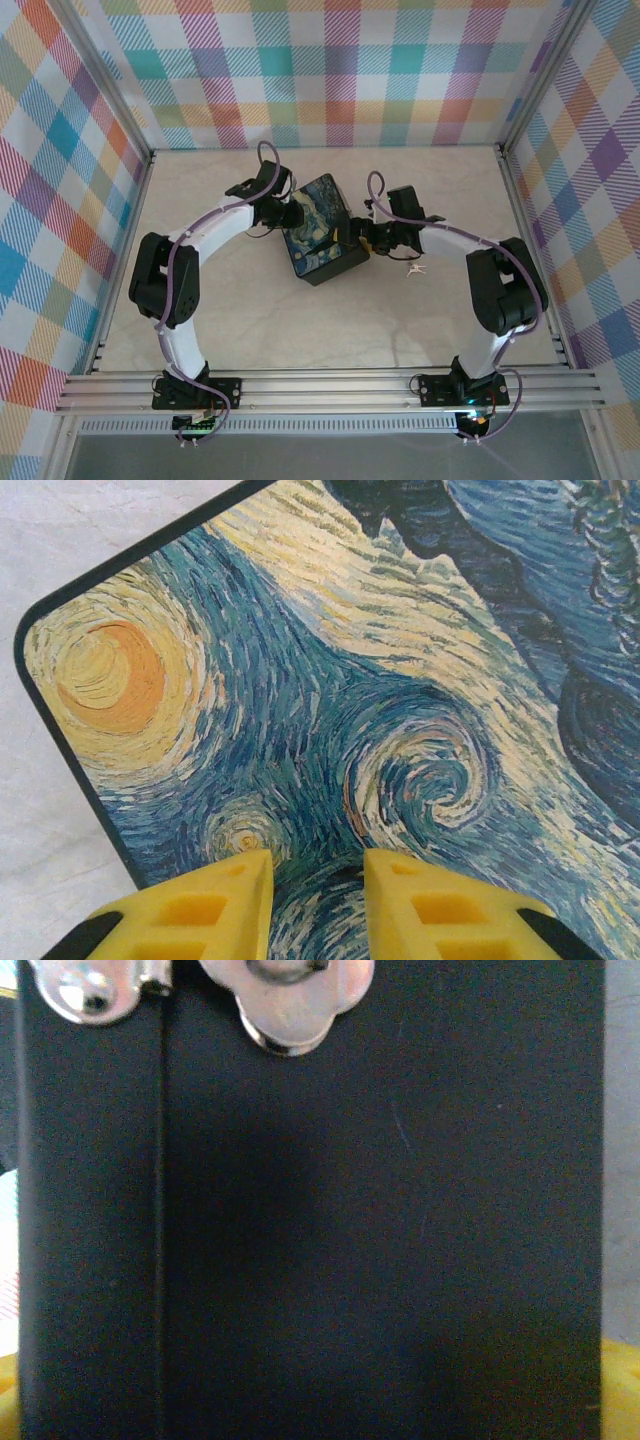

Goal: Unlock a padlock with a key

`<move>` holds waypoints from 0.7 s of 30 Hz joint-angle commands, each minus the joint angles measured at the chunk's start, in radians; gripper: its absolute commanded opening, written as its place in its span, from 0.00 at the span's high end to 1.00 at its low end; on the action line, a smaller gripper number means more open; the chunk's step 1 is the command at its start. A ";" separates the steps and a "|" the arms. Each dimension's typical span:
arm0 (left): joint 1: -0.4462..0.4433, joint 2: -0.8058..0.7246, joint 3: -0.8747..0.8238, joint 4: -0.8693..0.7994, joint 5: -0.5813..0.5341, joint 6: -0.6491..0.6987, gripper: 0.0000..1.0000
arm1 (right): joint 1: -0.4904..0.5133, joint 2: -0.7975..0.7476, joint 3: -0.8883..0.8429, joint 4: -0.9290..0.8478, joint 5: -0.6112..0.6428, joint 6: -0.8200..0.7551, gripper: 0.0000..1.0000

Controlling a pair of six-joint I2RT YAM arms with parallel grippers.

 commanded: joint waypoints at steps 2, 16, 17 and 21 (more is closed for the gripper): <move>0.002 0.054 -0.040 -0.036 -0.080 0.000 0.71 | -0.017 -0.048 0.057 -0.091 0.050 -0.055 0.00; 0.006 0.130 0.004 -0.037 -0.071 0.012 0.72 | -0.091 -0.108 -0.025 0.064 -0.061 0.125 0.00; 0.005 0.134 0.010 -0.036 -0.067 0.012 0.72 | -0.093 -0.115 -0.027 0.071 -0.067 0.134 0.00; 0.008 0.141 0.039 -0.044 -0.056 0.014 0.72 | -0.097 -0.133 -0.027 0.075 -0.063 0.152 0.01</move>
